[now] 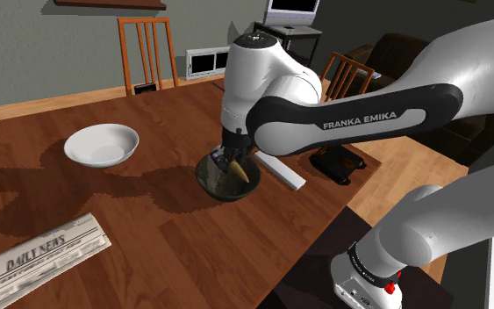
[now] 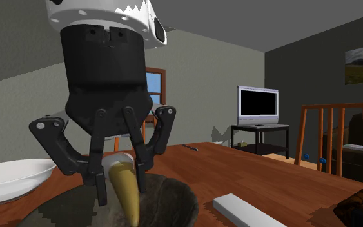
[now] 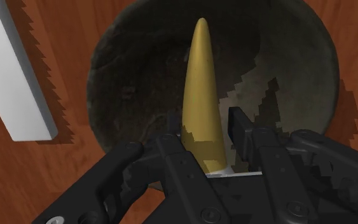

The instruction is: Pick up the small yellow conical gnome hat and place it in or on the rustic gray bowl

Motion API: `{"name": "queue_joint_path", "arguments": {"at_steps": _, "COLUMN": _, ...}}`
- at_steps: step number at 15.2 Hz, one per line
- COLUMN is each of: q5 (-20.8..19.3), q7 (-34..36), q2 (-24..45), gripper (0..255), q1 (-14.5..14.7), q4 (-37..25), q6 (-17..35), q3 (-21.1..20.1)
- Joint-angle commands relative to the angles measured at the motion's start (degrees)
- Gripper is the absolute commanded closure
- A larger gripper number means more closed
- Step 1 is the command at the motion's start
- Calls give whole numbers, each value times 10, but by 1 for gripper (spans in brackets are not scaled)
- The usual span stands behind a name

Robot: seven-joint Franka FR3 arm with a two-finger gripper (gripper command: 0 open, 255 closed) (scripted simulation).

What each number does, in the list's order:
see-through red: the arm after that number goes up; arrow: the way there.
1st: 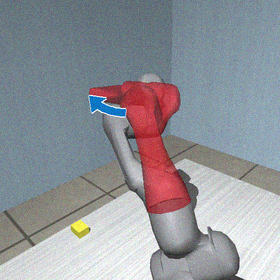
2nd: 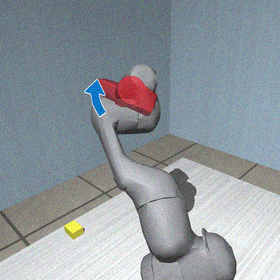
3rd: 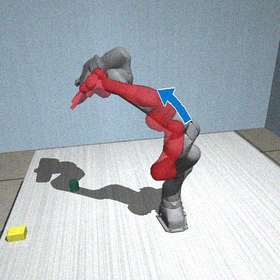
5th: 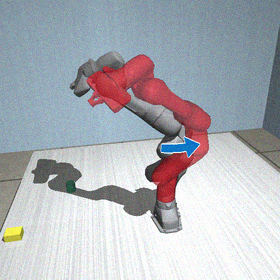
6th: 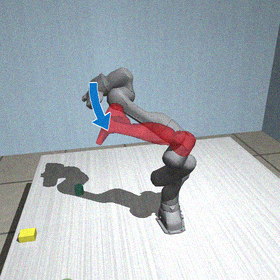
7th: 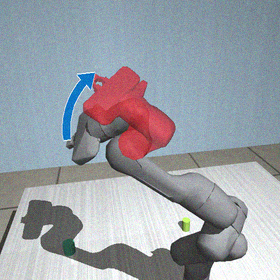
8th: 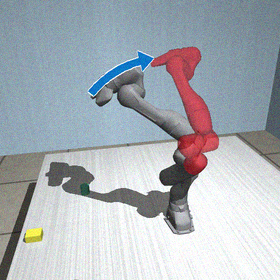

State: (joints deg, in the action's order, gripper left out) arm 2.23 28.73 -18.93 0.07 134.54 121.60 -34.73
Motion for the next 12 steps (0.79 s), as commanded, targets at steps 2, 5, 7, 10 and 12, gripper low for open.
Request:
{"name": "queue_joint_path", "arguments": {"at_steps": 2, "q5": 0, "q7": 3, "q2": 2, "gripper": 255, "q1": 0, "q4": 5, "q6": 7, "q3": -2}}
{"name": "queue_joint_path", "arguments": {"at_steps": 5, "q5": 0, "q7": 3, "q2": 2, "gripper": 255, "q1": 0, "q4": 5, "q6": 7, "q3": -2}}
{"name": "queue_joint_path", "arguments": {"at_steps": 7, "q5": 0, "q7": 3, "q2": 2, "gripper": 255, "q1": 0, "q4": 5, "q6": 7, "q3": -2}}
{"name": "queue_joint_path", "arguments": {"at_steps": 10, "q5": 0, "q7": 3, "q2": 2, "gripper": 0, "q1": 0, "q4": 5, "q6": 7, "q3": -2}}
{"name": "queue_joint_path", "arguments": {"at_steps": 12, "q5": 0, "q7": 3, "q2": 2, "gripper": 0, "q1": 0, "q4": 5, "q6": 7, "q3": -2}}
